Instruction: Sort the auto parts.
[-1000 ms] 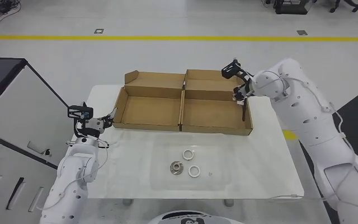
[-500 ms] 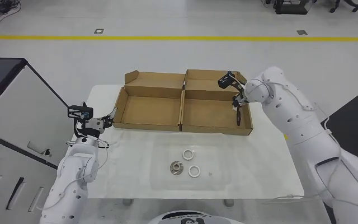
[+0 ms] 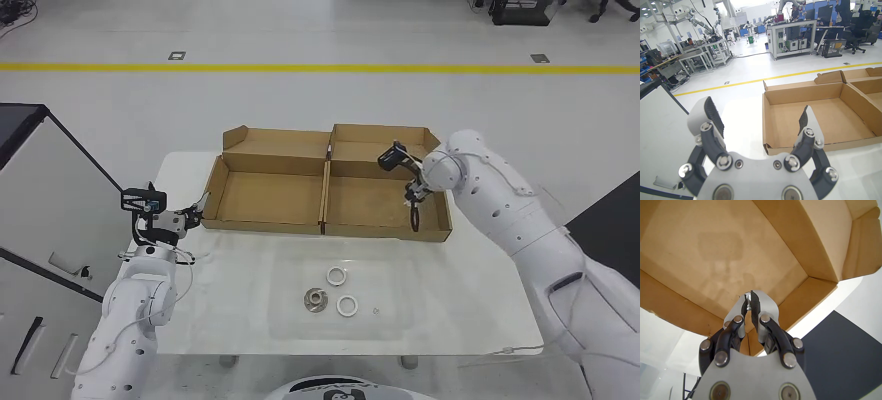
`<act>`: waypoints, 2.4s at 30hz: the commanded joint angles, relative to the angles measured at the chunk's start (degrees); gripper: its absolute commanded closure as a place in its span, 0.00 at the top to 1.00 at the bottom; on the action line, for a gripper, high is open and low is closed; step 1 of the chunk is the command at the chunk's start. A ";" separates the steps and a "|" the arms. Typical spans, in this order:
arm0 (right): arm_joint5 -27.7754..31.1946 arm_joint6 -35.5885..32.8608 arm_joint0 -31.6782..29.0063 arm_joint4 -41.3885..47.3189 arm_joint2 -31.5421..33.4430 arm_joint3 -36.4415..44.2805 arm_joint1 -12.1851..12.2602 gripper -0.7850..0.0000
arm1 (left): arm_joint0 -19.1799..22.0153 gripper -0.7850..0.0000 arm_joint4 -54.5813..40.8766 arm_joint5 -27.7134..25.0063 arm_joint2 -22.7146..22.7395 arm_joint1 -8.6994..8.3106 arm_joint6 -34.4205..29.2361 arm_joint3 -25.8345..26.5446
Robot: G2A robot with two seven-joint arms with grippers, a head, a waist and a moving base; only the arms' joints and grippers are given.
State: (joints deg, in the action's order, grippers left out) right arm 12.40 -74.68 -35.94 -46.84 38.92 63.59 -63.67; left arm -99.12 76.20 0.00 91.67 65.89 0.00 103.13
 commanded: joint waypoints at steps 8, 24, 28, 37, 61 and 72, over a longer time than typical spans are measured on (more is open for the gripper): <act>0.47 1.86 0.03 0.73 -1.22 -4.52 -1.31 0.00 | 0.00 1.00 0.00 0.00 0.00 0.00 0.00 0.00; 0.84 2.55 0.25 1.26 -1.37 -7.65 -2.59 0.26 | 0.00 1.00 0.00 0.00 0.00 0.00 0.00 0.00; 0.74 2.50 0.09 1.45 -0.91 -7.50 -2.62 0.46 | 0.00 1.00 0.00 0.00 0.00 0.00 0.00 0.00; -0.10 1.96 -0.58 1.23 2.29 -3.07 -1.53 1.00 | 0.00 1.00 0.00 0.00 0.00 0.00 0.00 0.00; 8.14 -9.06 -21.73 10.55 31.82 40.16 9.14 1.00 | 0.00 1.00 0.00 0.00 0.00 0.00 0.00 0.00; 6.80 -10.41 -26.67 18.28 35.45 50.72 13.57 1.00 | 0.00 1.00 0.00 0.00 0.00 0.00 0.00 0.00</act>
State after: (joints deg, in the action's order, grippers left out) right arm 19.37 -84.92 -62.36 -28.98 74.14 113.70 -50.51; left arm -99.12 76.20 0.00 91.67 65.89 0.00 103.13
